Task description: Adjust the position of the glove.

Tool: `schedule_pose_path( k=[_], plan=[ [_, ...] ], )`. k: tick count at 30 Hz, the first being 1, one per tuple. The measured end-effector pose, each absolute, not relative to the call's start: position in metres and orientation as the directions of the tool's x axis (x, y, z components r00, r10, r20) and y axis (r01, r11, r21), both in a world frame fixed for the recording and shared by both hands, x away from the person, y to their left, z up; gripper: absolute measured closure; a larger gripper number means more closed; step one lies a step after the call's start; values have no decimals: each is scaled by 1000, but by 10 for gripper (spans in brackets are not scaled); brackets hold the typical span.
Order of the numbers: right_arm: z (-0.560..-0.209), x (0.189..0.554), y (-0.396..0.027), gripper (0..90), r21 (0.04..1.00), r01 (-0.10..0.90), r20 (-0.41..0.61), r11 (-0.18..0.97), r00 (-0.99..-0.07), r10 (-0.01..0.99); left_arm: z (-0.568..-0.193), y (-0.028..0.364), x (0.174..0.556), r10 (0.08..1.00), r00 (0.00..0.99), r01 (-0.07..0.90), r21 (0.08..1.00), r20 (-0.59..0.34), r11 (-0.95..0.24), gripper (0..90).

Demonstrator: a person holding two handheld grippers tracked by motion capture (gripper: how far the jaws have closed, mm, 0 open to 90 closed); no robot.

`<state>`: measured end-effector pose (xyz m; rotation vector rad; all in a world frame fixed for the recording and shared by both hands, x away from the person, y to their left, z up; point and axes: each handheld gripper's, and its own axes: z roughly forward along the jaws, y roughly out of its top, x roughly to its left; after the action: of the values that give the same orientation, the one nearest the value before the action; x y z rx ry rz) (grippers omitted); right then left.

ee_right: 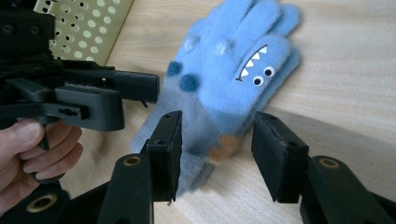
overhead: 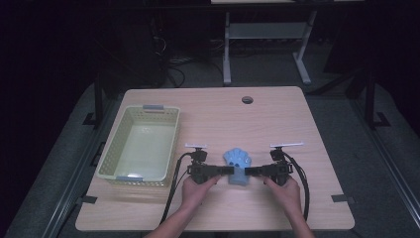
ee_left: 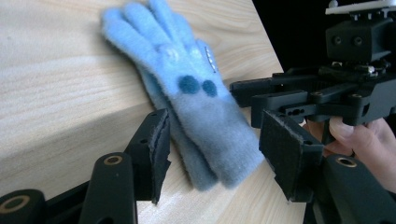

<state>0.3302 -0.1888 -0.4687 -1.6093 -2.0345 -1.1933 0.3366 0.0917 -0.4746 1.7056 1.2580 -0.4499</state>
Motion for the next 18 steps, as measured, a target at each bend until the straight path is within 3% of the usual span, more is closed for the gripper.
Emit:
schedule_pose_path(
  k=[18],
  plan=[
    [-479,328,-189,589,375,927,725,-1,-293,623,-486,87,340,527,358,917,398,-771,-40,557]
  ],
)
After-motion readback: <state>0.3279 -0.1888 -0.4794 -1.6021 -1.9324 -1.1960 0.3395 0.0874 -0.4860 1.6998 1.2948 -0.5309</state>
